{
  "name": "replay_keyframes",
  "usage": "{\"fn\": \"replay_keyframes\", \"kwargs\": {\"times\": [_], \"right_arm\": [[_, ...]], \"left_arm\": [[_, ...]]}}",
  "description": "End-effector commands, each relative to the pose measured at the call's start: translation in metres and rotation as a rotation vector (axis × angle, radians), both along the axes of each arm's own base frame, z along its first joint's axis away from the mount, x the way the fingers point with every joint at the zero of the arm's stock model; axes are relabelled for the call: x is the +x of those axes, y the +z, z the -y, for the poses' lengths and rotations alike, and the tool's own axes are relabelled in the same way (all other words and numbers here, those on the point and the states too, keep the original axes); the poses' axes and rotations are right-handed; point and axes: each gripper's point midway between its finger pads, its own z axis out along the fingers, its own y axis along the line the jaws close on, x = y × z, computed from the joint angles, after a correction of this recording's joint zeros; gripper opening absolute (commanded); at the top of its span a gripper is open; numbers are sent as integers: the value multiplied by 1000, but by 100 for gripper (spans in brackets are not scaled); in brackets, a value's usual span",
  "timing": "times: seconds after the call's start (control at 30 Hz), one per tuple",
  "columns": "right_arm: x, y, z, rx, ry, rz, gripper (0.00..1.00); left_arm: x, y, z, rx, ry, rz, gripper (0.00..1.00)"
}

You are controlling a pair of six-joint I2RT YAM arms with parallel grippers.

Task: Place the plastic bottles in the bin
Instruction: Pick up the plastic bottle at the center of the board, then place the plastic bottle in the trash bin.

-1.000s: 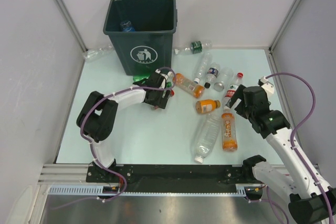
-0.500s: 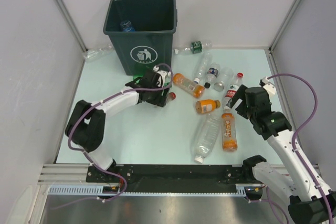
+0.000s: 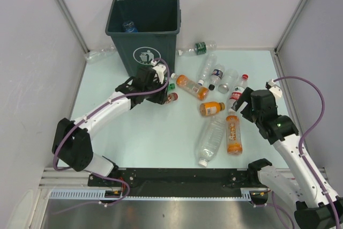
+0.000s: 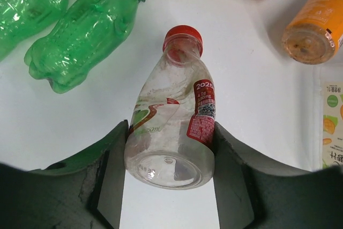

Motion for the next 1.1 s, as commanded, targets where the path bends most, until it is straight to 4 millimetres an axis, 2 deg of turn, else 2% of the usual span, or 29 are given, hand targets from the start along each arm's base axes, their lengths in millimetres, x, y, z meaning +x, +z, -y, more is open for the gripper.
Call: {"fn": "replay_keyframes", "kwargs": {"times": [0.0,0.1,0.2,0.33,0.4,0.43,0.47,0.5,0.53,0.6,0.63,0.83,0.9,1.07], "right_arm": [[-1,6,0,16,2,24,100],[-1,7,0,13,1,28,100],[-2,6,0,13,1,27,100],[-1,7,1,14,2,30,100],[-2,8,0,14,3,32,100],[-2,8,0,14,4,34,100],[-2,8,1,14,2,32,100],[-1,9,1,14,3,35,100],[-1,8,1,14,1,34,100],[-1,9,1,16,2,36,100],[-2,8,1,12,2,34,100],[-1,9,1,14,2,36,100],[-1,9,1,17,3,37,100],[-1,10,0,24,8,40,100]], "left_arm": [[2,22,3,-24,-4,36,0],[4,35,2,-30,6,63,0],[10,58,2,-44,16,112,0],[22,114,5,-91,23,224,0],[31,138,0,-92,62,289,0],[35,160,0,-109,67,338,0],[39,173,-1,-118,81,372,0],[42,185,-4,-119,101,402,0],[46,208,-6,-135,114,454,0],[52,231,-10,-150,147,515,0],[54,251,-14,-159,170,563,0],[62,326,-31,-232,265,773,0],[71,343,-41,-245,325,827,1],[102,357,-71,-303,477,864,2]]}}
